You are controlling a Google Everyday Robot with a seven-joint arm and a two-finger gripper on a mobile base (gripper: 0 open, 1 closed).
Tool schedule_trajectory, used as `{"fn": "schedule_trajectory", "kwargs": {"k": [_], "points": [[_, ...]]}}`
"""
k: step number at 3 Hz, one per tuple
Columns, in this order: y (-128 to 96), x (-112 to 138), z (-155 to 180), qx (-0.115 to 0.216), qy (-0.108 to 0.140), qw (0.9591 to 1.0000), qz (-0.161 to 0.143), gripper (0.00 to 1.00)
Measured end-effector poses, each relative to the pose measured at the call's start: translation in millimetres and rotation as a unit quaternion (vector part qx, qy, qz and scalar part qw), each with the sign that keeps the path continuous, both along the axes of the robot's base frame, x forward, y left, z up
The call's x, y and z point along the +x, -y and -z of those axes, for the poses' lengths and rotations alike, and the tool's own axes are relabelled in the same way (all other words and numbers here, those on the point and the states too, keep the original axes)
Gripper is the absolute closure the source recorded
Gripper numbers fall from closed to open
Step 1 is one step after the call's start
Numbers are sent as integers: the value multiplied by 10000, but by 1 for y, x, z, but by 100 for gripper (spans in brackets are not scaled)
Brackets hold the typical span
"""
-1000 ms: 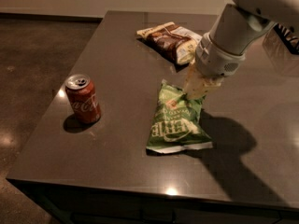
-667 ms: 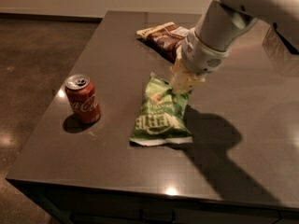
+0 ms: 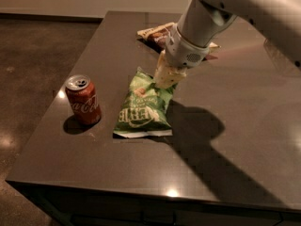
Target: Move green jalapeno chip bag near coke can
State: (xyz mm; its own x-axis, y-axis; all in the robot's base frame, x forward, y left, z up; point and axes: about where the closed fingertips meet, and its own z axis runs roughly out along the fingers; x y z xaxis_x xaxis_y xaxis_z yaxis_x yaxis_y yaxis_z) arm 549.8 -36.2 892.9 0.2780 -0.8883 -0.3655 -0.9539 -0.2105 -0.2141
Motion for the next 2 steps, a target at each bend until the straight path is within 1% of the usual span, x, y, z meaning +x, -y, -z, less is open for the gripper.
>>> {"fn": "schedule_trajectory", "kwargs": {"k": [1, 2], "points": [[-5, 1, 0, 26, -9, 10000, 6, 88], [-6, 1, 0, 25, -7, 10000, -6, 66]]}}
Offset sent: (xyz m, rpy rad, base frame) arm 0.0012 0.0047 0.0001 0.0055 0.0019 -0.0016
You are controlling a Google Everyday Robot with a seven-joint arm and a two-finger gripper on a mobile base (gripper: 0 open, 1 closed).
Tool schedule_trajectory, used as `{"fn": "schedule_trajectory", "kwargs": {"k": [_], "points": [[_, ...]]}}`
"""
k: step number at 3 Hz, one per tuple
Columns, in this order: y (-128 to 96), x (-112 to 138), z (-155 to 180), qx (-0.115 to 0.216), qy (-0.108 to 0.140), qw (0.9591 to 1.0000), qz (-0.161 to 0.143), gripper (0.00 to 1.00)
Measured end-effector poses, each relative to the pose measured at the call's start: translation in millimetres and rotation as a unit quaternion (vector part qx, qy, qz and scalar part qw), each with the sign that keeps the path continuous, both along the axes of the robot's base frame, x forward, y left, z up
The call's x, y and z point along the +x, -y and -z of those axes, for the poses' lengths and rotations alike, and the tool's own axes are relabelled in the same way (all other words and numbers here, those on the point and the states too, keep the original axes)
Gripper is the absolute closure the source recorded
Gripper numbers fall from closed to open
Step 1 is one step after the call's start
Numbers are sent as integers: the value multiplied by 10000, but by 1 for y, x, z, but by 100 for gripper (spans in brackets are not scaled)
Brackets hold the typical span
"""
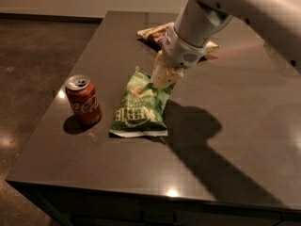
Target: Move green jalapeno chip bag near coke can
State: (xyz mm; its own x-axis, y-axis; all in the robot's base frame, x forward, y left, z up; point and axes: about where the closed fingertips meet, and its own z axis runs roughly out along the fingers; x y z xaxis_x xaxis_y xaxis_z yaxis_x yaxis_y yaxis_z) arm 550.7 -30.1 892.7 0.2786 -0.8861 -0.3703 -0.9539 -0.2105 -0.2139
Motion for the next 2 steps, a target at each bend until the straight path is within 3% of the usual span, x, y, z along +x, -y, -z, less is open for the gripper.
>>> {"fn": "schedule_trajectory", "kwargs": {"k": [2], "points": [[-3, -1, 0, -1, 4, 10000, -21, 18]]}}
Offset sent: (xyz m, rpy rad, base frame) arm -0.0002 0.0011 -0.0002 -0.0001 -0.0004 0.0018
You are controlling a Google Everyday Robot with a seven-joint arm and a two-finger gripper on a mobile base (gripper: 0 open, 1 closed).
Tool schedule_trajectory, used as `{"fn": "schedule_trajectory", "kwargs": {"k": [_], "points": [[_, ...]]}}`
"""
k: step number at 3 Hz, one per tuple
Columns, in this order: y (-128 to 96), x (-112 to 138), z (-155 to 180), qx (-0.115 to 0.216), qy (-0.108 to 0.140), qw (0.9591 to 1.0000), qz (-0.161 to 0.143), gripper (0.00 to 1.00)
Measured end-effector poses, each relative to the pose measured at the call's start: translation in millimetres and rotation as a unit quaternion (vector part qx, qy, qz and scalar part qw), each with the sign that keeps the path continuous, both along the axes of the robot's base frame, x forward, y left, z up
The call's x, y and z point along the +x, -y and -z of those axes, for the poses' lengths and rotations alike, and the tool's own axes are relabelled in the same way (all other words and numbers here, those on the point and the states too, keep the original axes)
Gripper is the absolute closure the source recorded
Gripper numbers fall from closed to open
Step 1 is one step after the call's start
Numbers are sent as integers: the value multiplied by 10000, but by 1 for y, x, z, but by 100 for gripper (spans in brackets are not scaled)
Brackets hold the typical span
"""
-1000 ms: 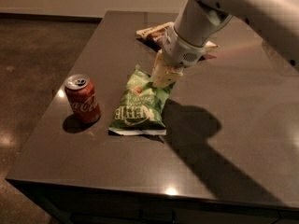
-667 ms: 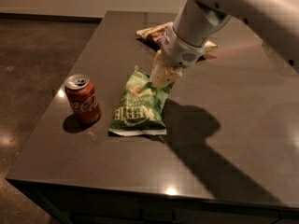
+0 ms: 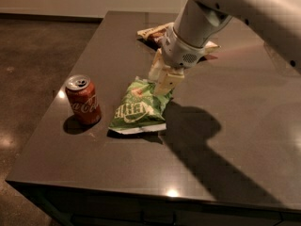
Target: Move green jalapeno chip bag near coke can
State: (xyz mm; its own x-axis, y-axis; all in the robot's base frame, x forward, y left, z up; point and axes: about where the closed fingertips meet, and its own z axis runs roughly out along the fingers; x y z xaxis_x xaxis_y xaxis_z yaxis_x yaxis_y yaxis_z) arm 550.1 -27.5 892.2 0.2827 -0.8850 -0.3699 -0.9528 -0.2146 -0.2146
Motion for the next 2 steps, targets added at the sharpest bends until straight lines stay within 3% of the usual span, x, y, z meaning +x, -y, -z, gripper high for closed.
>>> {"fn": "schedule_trajectory", "kwargs": {"k": [1, 2], "points": [[-1, 0, 0, -1, 2, 10000, -11, 0], [-2, 0, 0, -1, 2, 10000, -13, 0]]}}
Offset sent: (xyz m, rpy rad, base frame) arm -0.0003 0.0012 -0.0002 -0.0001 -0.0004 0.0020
